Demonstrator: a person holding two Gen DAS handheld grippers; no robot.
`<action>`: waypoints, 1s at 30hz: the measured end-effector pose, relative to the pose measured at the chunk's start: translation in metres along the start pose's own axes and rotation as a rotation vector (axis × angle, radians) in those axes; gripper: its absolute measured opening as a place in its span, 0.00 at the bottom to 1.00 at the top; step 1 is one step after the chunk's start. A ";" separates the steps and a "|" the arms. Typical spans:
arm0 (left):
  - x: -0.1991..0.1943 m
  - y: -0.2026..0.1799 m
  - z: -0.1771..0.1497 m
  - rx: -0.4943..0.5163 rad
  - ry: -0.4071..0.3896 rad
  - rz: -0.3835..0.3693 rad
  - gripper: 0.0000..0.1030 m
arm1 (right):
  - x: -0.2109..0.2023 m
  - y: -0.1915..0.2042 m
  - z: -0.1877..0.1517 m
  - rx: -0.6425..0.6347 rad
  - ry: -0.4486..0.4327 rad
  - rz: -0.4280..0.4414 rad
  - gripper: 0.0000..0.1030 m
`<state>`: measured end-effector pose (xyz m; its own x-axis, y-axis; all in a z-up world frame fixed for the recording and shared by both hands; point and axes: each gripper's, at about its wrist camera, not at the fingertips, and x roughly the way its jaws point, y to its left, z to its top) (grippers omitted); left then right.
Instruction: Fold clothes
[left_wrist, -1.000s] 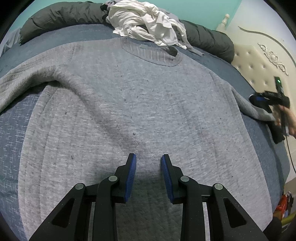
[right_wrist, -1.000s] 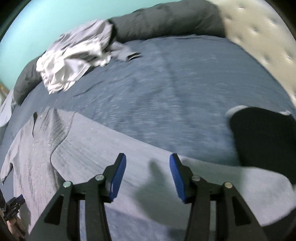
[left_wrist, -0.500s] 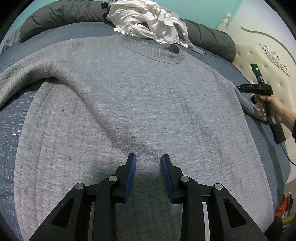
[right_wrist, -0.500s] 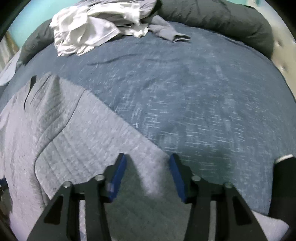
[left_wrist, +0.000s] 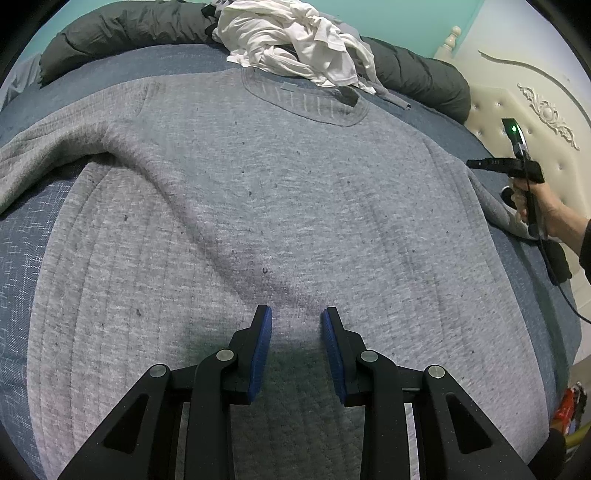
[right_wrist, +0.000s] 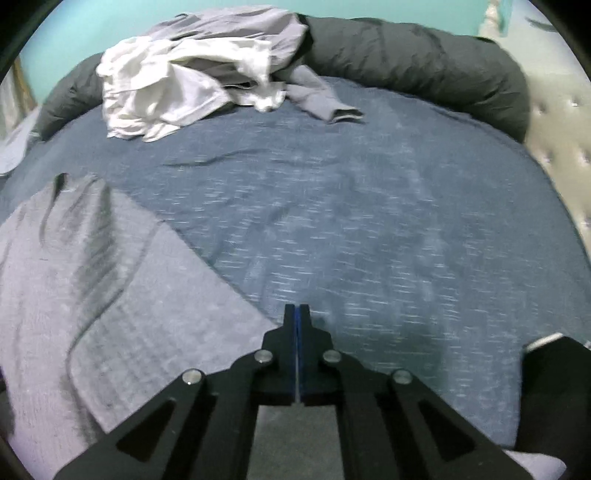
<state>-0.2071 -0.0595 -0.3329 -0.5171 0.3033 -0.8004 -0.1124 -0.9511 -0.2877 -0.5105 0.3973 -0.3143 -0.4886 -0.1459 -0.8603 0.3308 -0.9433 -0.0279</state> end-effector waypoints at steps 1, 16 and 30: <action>0.000 0.000 0.000 -0.002 0.000 -0.001 0.31 | 0.003 0.002 -0.001 0.000 0.008 0.005 0.00; 0.002 0.001 0.000 0.002 0.000 0.000 0.31 | 0.030 0.019 0.007 -0.043 0.051 -0.024 0.06; 0.000 0.002 -0.001 0.006 0.002 0.004 0.31 | 0.028 0.021 0.039 -0.093 -0.019 -0.169 0.02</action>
<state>-0.2067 -0.0613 -0.3343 -0.5157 0.2995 -0.8027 -0.1153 -0.9527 -0.2813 -0.5490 0.3612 -0.3192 -0.5581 0.0057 -0.8298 0.3155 -0.9234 -0.2186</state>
